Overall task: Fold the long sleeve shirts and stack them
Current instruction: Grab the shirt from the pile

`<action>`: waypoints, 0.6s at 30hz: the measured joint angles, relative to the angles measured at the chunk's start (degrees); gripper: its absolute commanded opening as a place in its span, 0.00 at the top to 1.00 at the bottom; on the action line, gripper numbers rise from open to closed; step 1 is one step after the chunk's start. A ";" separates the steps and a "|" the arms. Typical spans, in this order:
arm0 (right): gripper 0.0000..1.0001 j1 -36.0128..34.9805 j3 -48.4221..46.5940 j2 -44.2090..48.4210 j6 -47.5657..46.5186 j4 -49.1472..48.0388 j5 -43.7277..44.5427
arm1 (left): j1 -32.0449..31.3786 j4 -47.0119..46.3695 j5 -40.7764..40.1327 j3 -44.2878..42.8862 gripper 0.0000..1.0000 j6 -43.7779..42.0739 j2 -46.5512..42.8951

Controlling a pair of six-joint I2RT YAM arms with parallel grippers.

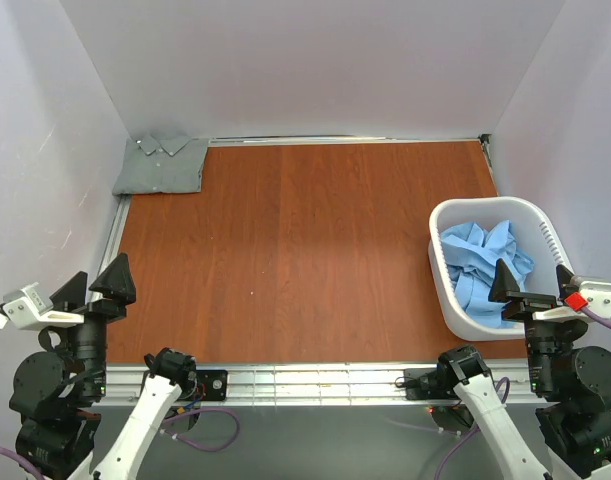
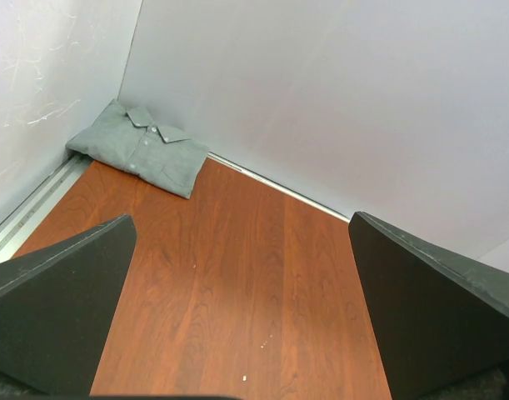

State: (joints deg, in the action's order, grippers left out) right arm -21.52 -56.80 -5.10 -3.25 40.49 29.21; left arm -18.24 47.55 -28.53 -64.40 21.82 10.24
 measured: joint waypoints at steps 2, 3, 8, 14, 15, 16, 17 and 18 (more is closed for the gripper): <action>0.01 0.00 -0.02 0.00 0.04 0.02 0.00 | 0.00 -0.17 0.02 0.00 0.02 -0.28 0.00; 0.02 0.00 -0.04 0.00 0.07 0.02 0.00 | 0.00 -0.28 0.04 0.00 0.02 -0.46 0.04; 0.01 0.00 -0.72 -0.68 0.79 0.20 -0.55 | 0.00 -0.98 0.46 0.17 0.02 -0.83 0.22; 0.01 0.00 -7.34 -10.60 4.59 4.20 -2.45 | 0.00 -2.03 2.69 3.48 0.02 0.63 1.29; 0.01 0.00 -9.11 -13.53 5.66 5.60 -2.40 | 0.00 -2.12 3.26 3.80 0.02 0.85 2.03; 0.01 0.00 -10.49 -16.26 6.64 6.58 -2.40 | 0.00 -2.14 4.02 4.09 0.02 1.16 3.26; 0.01 0.00 -11.76 -19.17 7.85 7.82 -2.34 | 0.00 -2.16 4.70 4.37 0.02 1.33 4.63; 0.01 0.00 -12.92 -21.73 9.07 9.40 -2.19 | 0.00 -2.12 5.46 4.68 0.02 1.68 6.56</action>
State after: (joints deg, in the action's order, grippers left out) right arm -21.52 -69.71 -26.83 5.82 49.89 27.03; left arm -18.24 45.43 -23.07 -59.72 23.51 16.80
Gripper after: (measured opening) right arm 0.986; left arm 0.983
